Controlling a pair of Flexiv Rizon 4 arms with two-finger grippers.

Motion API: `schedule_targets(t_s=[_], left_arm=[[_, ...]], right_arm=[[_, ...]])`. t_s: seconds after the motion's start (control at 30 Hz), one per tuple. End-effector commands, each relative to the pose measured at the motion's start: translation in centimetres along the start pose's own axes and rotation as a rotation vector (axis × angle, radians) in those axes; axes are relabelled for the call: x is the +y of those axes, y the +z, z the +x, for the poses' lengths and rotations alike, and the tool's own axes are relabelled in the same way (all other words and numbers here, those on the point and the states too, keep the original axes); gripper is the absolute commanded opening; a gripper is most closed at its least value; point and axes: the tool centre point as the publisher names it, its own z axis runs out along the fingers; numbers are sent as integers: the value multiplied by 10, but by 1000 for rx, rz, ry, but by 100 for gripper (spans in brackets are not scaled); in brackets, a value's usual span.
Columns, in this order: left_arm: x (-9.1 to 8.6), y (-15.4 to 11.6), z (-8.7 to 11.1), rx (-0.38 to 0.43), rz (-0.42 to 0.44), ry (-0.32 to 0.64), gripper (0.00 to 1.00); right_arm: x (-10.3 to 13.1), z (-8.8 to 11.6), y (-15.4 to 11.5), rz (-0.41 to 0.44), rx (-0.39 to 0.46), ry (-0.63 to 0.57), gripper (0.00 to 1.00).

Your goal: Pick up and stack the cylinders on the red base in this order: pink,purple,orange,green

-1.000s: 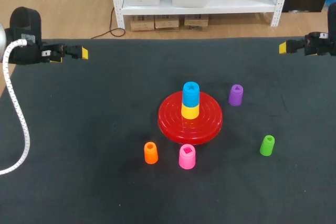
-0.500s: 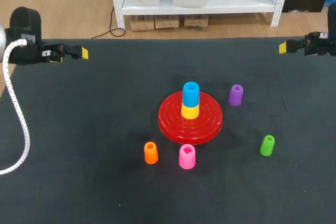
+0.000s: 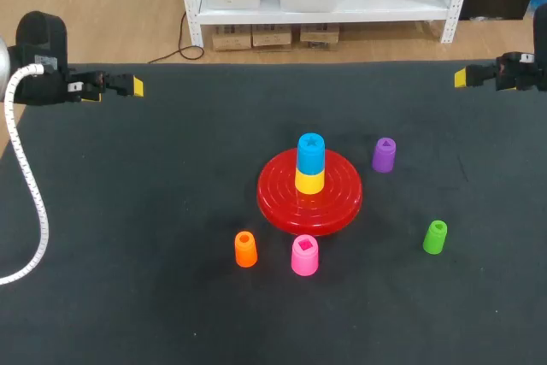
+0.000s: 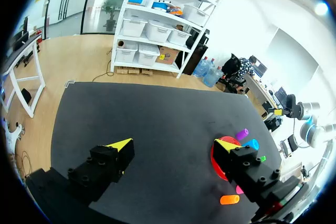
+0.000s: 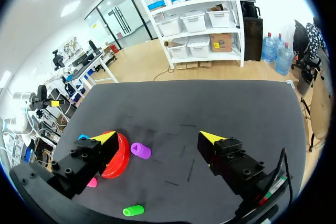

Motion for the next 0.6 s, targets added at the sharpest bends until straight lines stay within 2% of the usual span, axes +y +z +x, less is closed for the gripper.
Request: schedule_targets(t_s=[0.03,0.17,0.23,0.47,0.57,0.6], left_arm=[[-1,0,-1,4,-6,-1,100],[-12,-6,14,112,43,183,100],[-17,-14,22,136,94,229,100],[-29,-54,34,135,259,353,100],[-38,-72,36,109,319,493,100],[-42,-76,36,142,294,564,100]], right_arm=[[-1,0,0,-2,1,-1,100],[-1,0,0,-2,1,-1,100],[-1,0,0,-2,1,-1,100],[-1,0,0,-2,1,-1,100],[-1,0,0,-2,1,-1,100],[-1,0,0,-2,1,-1,100]])
